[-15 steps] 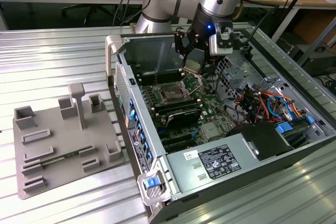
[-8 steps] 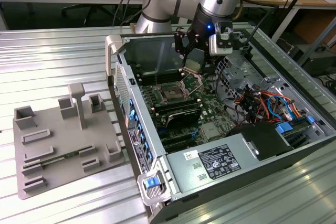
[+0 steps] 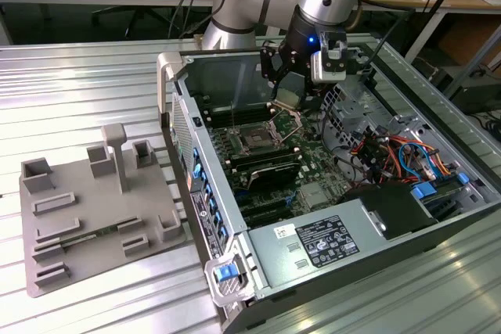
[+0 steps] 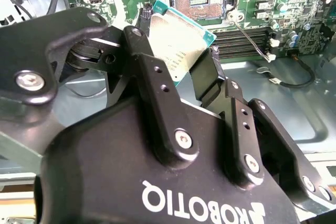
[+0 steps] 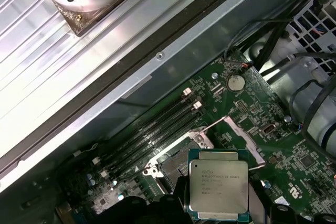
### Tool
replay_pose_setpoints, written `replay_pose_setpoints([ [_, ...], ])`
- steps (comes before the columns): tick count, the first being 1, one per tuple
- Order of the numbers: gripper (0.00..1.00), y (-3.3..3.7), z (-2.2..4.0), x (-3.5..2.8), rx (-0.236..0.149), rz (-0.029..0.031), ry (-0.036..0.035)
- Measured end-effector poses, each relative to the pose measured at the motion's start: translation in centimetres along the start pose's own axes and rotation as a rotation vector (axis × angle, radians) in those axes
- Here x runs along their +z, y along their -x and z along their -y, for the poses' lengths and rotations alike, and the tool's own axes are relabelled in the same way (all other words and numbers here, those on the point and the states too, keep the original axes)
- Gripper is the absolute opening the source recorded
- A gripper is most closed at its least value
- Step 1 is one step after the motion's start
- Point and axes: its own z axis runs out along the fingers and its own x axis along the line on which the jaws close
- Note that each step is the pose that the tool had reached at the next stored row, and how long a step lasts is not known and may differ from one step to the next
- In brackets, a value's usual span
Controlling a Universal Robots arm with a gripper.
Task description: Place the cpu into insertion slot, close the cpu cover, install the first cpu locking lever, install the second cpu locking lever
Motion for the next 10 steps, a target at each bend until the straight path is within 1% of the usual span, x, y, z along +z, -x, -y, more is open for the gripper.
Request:
replay_pose_setpoints([
  [10,0.55,0.0,0.0,0.02,0.023,0.0011,-0.0001],
])
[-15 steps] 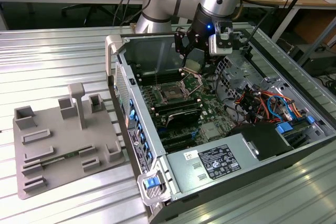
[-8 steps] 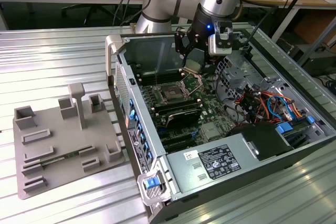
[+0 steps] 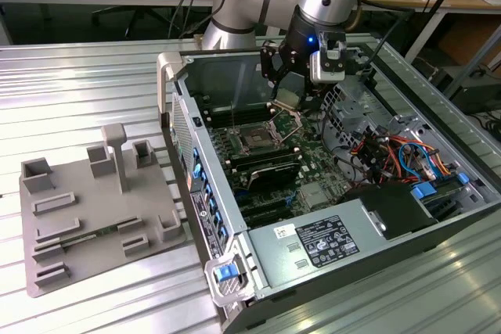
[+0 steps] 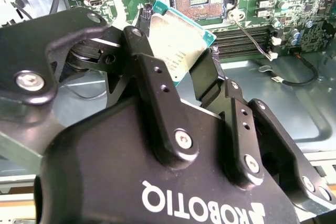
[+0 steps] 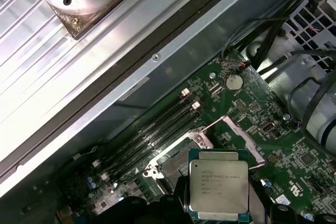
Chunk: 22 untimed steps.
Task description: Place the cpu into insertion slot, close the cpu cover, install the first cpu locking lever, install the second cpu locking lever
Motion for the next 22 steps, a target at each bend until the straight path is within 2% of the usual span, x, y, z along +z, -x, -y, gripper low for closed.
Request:
replay_pose_setpoints([
  [22,0.55,0.0,0.0,0.05,0.066,0.0027,0.0004],
])
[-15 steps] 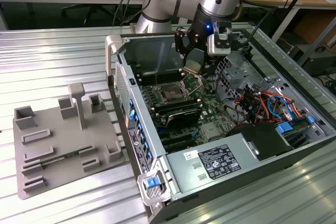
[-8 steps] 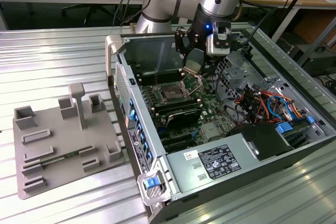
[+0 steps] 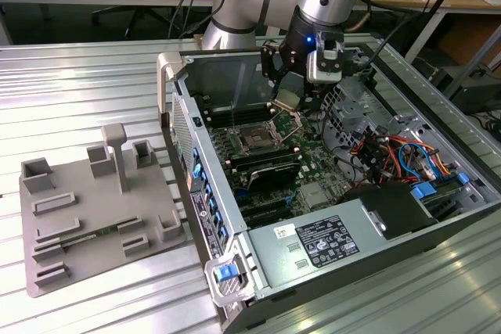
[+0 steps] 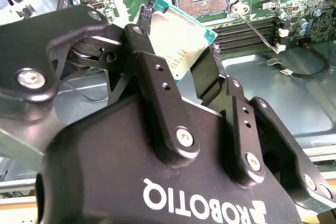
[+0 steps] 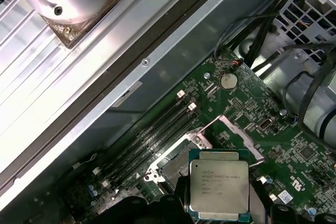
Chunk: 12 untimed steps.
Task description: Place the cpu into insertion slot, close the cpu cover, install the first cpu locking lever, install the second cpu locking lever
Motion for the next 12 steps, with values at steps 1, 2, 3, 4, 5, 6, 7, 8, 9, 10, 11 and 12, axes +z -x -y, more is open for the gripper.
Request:
replay_pose_setpoints([
  [1,0.55,0.0,0.0,0.0,0.004,0.0002,-0.0001],
  [2,0.55,0.0,0.0,0.0,0.006,0.0003,0.0],
  [3,0.55,0.0,0.0,0.0,0.01,0.0004,0.0],
  [4,0.55,0.0,0.0,0.01,0.013,0.0005,0.0],
  [5,0.55,0.0,0.0,0.01,0.015,0.0007,0.0],
  [6,0.55,0.0,0.0,0.01,0.019,0.0008,0.0],
  [7,0.55,0.0,0.0,0.01,0.022,0.0009,0.0001],
  [8,0.55,0.0,0.0,0.01,0.024,0.001,0.0001],
  [9,0.55,0.0,0.0,0.02,0.026,0.0011,0.0001],
  [10,0.55,0.0,0.0,0.02,0.028,0.0012,0.0001],
  [11,0.55,0.0,0.0,0.02,0.031,0.0013,0.0001],
  [12,0.55,0.0,0.0,0.03,0.036,0.0015,0.0002],
])
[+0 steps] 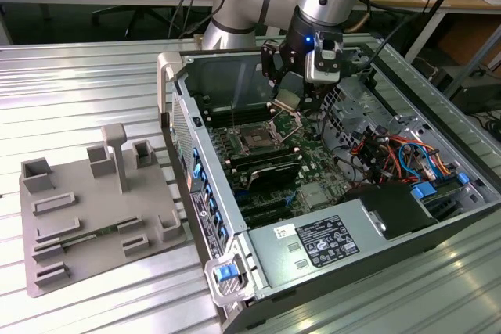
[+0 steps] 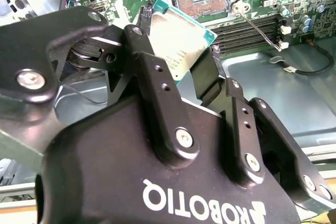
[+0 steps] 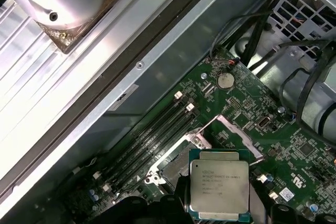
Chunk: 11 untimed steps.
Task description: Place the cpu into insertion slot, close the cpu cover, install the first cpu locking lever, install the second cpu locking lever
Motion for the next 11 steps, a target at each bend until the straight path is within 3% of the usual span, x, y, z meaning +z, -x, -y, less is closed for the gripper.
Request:
replay_pose_setpoints([
  [11,0.55,0.0,0.0,0.04,0.038,0.0016,0.0],
])
